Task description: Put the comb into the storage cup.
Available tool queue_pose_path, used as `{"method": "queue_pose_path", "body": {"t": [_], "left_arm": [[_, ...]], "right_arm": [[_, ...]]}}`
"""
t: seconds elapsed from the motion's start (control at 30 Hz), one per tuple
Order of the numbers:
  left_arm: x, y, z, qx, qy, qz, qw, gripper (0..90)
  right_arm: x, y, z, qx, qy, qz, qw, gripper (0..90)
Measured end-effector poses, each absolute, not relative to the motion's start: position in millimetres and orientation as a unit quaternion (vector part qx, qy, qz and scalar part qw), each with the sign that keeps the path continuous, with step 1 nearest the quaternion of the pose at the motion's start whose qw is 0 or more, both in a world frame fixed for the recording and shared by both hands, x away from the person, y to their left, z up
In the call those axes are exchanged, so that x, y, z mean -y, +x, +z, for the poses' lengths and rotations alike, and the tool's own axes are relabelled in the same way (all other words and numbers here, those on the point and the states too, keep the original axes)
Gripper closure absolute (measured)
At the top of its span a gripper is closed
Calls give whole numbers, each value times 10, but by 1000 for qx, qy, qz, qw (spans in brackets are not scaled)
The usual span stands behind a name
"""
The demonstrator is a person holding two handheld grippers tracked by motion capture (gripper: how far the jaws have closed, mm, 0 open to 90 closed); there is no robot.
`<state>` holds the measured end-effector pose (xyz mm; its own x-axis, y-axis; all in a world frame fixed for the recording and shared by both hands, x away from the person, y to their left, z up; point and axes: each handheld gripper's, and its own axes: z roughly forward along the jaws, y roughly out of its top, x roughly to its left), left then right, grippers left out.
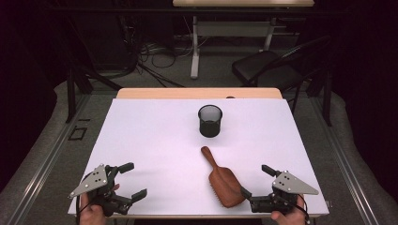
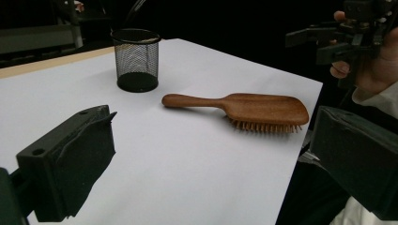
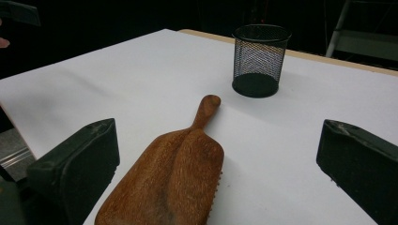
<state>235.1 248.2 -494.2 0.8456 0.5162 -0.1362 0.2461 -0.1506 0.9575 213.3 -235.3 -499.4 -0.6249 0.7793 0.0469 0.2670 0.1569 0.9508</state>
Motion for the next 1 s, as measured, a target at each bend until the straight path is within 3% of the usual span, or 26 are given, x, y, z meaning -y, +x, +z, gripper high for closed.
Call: {"method": "queue_pose_path", "body": {"t": [0.37, 0.5, 0.6, 0.73, 1.0], "left_arm": [[-2422, 2391, -4950, -279, 758, 104, 581, 1], [-2440, 2379, -4937, -282, 756, 104, 582, 2], [-2456, 2360, -4924, -280, 756, 100, 583, 3], [-2458, 2348, -4909, -281, 754, 94, 586, 4], [-2464, 2366, -4911, -295, 757, 99, 575, 4]], "right_arm": [[2284, 2211, -4974, -731, 384, 513, 233, 3], [2268, 2226, -4957, -737, 379, 509, 233, 51], [2254, 2287, -4936, -743, 375, 507, 223, 148], [2225, 2364, -4906, -752, 376, 498, 213, 164], [2135, 2534, -4890, -769, 380, 475, 196, 320]]}}
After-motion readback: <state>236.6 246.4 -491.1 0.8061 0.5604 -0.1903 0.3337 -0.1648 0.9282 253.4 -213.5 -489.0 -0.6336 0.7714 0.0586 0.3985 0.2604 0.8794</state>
